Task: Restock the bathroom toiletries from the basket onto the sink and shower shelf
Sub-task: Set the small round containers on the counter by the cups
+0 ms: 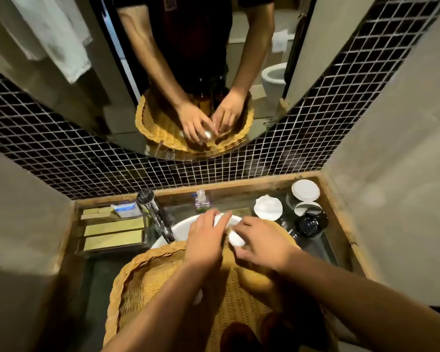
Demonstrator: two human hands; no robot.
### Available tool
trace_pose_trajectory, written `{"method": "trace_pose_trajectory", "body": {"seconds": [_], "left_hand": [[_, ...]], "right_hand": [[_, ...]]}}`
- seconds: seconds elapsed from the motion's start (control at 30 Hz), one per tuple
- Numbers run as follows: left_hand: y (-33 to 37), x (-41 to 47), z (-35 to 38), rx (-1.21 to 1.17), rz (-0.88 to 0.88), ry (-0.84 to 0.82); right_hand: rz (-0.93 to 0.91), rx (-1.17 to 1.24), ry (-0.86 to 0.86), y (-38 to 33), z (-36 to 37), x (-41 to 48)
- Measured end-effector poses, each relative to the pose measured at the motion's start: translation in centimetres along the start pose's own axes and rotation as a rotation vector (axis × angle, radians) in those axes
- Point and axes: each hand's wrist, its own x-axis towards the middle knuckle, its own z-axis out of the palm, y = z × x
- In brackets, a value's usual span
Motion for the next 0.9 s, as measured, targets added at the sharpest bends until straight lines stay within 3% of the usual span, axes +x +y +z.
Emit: {"method": "trace_pose_trajectory", "body": {"seconds": [0.1,0.23,0.5,0.63,0.9], "left_hand": [[1.5,4.1,-2.3,-0.069,0.017,0.055],[2.7,8.9,-1.6,-0.225,-0.003,0.032],[5.5,15.5,2.8,-0.236,0.061,-0.202],[6.1,17.0,6.1,-0.173,0.047,-0.280],[7.1,19.6,10.5,-0.090,0.107,-0.385]], "right_hand": [[0.147,0.145,0.172,1.7,-2.6,1.1],[0.353,0.200,0.274,5.0,-4.7,2.2],[0.738,0.335,0.143,10.1,-5.3,0.9],[0.791,0.445,0.196,11.9,-3.8,-0.8],[0.839,0.363,0.233,14.5,-2.2,-1.3]]}}
